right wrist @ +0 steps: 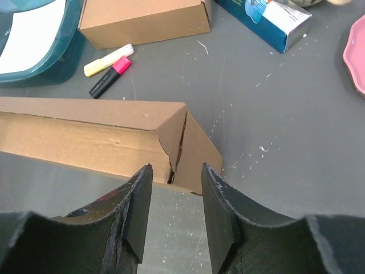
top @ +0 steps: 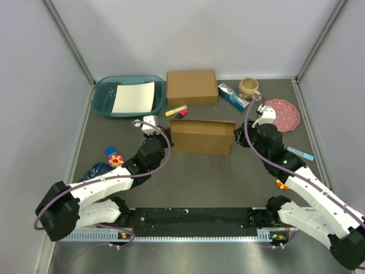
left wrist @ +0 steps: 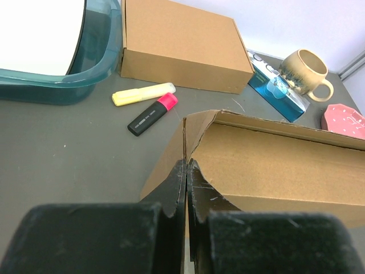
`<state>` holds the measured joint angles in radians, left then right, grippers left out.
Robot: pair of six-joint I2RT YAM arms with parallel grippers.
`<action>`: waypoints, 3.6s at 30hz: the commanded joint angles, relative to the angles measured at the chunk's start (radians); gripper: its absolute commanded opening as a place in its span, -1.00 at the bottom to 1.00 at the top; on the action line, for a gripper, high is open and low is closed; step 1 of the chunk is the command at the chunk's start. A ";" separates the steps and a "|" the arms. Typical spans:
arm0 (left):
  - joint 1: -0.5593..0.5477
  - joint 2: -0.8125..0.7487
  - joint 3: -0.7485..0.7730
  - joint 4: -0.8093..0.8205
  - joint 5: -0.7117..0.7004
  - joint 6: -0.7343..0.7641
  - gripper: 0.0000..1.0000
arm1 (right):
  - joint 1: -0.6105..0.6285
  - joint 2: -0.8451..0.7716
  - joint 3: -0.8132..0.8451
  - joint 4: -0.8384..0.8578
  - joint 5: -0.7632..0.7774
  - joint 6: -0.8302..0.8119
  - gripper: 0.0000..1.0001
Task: Fold the paper box
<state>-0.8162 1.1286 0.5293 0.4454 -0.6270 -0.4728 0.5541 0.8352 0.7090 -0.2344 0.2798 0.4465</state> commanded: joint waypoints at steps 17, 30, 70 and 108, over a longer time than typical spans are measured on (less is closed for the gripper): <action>-0.006 0.060 -0.034 -0.283 0.033 0.034 -1.00 | -0.013 0.123 0.112 0.081 0.021 -0.075 -0.73; -0.008 0.073 -0.035 -0.278 0.046 0.019 -1.00 | -0.013 0.084 -0.025 0.093 0.010 -0.046 -1.00; -0.001 -0.141 0.147 -0.384 0.188 0.115 0.04 | -0.013 0.116 -0.074 -0.002 0.012 0.031 -1.00; 0.107 -0.095 0.238 -0.347 0.312 0.140 -0.83 | -0.013 0.084 -0.112 0.000 -0.004 0.052 -1.00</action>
<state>-0.7128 1.0264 0.7368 0.0460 -0.3447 -0.3389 0.5468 0.9035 0.6418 -0.0746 0.2897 0.4843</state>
